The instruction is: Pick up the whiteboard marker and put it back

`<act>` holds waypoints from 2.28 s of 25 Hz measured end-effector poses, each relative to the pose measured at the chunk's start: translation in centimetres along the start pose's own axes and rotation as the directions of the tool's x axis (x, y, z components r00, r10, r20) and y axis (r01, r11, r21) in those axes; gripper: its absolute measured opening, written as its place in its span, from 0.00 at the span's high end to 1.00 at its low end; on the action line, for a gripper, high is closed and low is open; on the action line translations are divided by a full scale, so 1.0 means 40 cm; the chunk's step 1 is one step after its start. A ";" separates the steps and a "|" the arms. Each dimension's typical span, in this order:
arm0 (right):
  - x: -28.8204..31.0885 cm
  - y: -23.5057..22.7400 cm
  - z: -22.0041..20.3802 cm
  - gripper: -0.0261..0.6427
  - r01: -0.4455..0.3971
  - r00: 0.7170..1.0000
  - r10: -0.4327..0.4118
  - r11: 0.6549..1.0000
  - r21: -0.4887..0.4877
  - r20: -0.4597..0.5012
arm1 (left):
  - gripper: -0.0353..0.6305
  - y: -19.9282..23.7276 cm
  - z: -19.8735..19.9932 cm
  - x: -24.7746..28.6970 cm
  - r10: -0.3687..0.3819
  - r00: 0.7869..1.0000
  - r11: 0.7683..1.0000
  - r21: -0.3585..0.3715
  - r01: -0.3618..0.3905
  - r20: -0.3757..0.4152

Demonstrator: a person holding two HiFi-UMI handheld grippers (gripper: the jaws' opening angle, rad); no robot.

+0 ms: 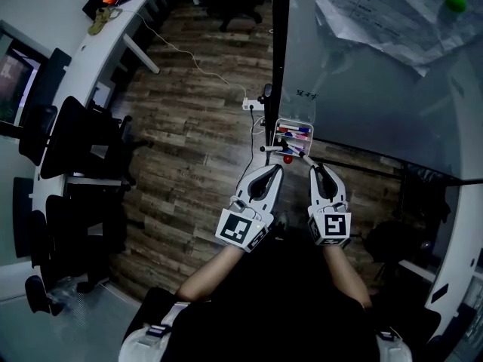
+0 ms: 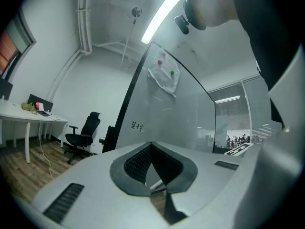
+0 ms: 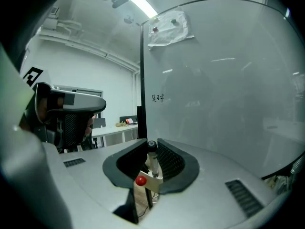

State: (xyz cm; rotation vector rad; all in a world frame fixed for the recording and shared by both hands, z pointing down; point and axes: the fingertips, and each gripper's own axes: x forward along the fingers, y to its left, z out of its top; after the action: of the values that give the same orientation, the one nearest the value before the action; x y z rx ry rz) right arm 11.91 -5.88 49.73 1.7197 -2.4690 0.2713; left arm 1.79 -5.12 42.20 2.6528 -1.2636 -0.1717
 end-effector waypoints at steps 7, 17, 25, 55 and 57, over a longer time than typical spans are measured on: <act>-0.051 0.013 0.023 0.85 -0.016 1.000 0.015 1.000 0.007 0.027 | 0.94 -0.032 0.018 -0.018 0.006 1.000 1.000 0.017 -0.006 0.018; -0.122 0.014 0.044 0.85 -0.022 0.999 0.021 1.000 0.022 0.046 | 0.93 -0.087 0.010 -0.056 0.021 1.000 0.999 0.042 -0.021 0.006; -0.166 0.029 0.057 0.85 -0.035 0.998 0.033 0.999 0.019 0.059 | 0.94 -0.106 0.013 -0.080 0.020 1.000 0.998 0.054 -0.020 -0.001; -0.190 0.104 0.082 0.85 0.022 0.997 -0.022 1.000 -0.001 0.069 | 0.94 -0.051 0.022 -0.092 -0.066 0.997 0.997 0.046 0.067 -0.030; -0.188 0.104 0.088 0.85 0.023 0.997 -0.023 1.000 -0.002 0.070 | 0.94 -0.049 0.025 -0.090 -0.068 0.998 0.997 0.042 0.068 -0.013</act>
State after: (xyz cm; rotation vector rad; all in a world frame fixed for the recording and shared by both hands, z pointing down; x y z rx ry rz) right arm 10.63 1.64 44.46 1.7851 -2.4942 0.2083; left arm 0.83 -1.25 40.87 2.7309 -1.1871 -0.1407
